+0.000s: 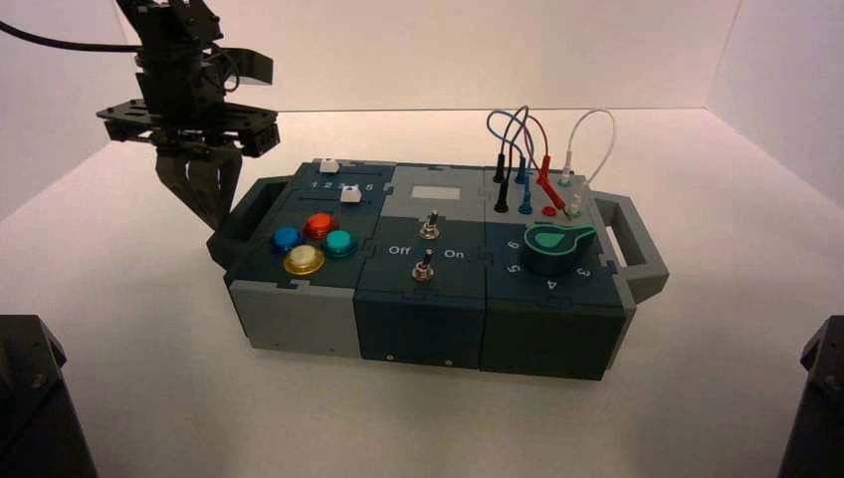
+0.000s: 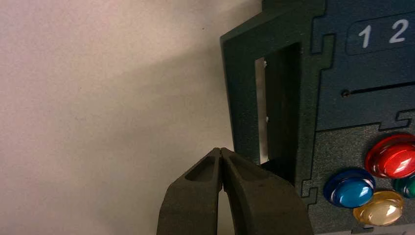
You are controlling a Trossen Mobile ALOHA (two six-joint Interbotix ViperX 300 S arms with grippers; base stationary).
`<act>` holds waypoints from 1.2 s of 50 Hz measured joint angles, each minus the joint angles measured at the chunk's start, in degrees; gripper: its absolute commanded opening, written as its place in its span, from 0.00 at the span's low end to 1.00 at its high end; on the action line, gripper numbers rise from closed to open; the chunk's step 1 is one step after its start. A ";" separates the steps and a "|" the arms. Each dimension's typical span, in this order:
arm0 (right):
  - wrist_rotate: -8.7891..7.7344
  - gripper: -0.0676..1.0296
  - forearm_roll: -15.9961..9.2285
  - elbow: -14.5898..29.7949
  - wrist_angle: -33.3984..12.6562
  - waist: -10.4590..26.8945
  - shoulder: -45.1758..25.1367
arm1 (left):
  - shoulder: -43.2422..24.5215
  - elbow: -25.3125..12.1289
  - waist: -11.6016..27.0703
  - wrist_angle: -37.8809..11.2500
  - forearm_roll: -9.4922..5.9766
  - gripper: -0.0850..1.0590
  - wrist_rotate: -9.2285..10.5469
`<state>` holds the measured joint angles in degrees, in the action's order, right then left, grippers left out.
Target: Move the box to the left.
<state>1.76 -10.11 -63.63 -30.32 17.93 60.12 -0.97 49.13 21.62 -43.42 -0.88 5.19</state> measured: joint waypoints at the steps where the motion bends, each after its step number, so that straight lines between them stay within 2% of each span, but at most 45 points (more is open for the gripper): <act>1: 0.00 0.04 0.00 0.00 0.00 0.00 0.09 | 0.00 0.00 0.00 0.00 0.00 0.05 0.00; 7: 0.53 0.04 0.00 0.00 -0.70 -0.09 0.00 | 0.00 0.00 0.09 0.53 0.26 0.05 0.18; 12: 2.29 0.04 0.18 -0.62 -1.76 -1.49 -1.14 | 0.26 0.00 -0.09 0.62 0.88 0.05 0.26; 13: 2.81 0.04 0.26 -0.97 -2.29 -2.29 -2.37 | 0.44 0.00 0.00 0.62 0.97 0.05 0.18; 20: 3.25 0.04 1.41 -0.70 -3.60 -3.96 -9.67 | 2.72 -0.09 -0.09 1.32 1.23 0.05 0.18; 27: 3.25 0.04 2.37 0.35 -4.83 -3.87 -16.79 | 9.40 -0.09 -0.18 2.46 1.23 0.05 0.18; 49: 3.52 0.04 2.72 2.29 -7.21 -3.96 -30.15 | 31.73 1.14 -0.18 3.43 1.14 0.05 0.26; 60: 3.52 0.04 2.81 4.83 -8.09 -3.87 -40.52 | 38.41 3.08 -0.09 2.46 1.05 0.05 0.09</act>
<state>5.27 -7.29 -58.80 -38.41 14.06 19.60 37.44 52.21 21.53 -40.96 0.18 5.27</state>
